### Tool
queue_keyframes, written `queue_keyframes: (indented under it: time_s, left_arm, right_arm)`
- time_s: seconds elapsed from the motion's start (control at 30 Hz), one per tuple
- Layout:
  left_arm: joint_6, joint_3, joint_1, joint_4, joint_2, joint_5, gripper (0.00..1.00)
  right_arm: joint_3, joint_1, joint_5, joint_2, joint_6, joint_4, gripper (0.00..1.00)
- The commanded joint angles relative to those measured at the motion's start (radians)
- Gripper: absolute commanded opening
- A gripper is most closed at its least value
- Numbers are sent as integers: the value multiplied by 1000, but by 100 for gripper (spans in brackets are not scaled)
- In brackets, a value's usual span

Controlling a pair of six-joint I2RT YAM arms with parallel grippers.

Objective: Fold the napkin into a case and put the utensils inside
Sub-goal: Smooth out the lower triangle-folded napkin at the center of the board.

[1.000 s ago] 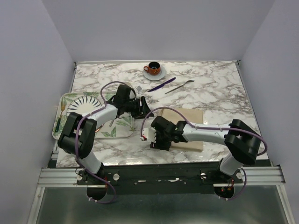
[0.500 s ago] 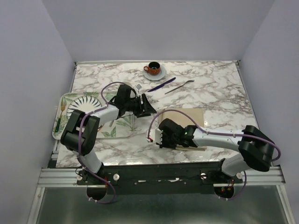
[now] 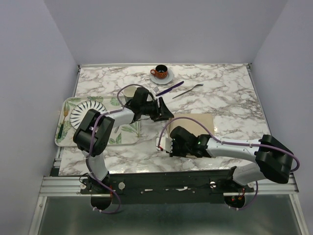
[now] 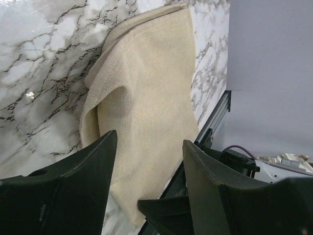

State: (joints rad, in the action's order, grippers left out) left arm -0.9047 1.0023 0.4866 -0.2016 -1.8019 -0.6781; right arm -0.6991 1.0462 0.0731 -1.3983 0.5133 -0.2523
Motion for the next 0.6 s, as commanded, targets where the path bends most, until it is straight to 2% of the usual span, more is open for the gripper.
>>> queue_keyframes:
  time_s: [0.0, 0.57]
  left_arm:
    - [-22, 38, 29, -16, -46, 32, 64]
    - [-57, 140, 49, -8, -206, 86, 63]
  right_arm:
    - [23, 5, -30, 22, 14, 39, 1]
    - [58, 5, 28, 42, 48, 38, 1]
